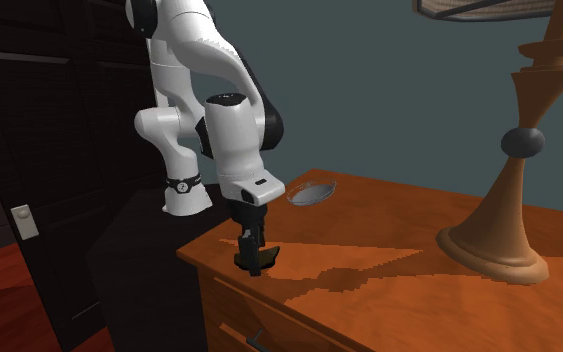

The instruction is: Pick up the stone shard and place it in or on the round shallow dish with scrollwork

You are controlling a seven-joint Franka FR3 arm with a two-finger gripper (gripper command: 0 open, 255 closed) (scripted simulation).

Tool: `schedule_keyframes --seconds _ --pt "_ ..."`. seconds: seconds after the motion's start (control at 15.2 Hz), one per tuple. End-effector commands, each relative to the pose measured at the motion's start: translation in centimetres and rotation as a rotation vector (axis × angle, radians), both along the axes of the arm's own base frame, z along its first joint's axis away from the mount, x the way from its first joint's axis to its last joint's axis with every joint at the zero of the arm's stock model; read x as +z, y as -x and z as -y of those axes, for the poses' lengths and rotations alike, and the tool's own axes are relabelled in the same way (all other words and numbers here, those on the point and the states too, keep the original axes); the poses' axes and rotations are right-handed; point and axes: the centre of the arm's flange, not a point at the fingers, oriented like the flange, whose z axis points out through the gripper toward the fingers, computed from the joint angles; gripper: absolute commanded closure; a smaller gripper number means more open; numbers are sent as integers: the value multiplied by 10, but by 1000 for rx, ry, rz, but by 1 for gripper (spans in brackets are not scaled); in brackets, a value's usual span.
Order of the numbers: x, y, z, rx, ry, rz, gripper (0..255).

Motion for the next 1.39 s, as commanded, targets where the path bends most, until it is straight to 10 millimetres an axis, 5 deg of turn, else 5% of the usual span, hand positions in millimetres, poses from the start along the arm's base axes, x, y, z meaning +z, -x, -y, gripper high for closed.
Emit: schedule_keyframes --seconds 0.0,0.13,0.2,0.79,1.32 --pt "0 0 0 0 0 0 0" --pt "0 0 0 0 0 0 0" --pt "0 0 0 0 0 0 255" --pt "0 0 0 0 0 0 255" --pt "42 0 0 0 0 0 255"
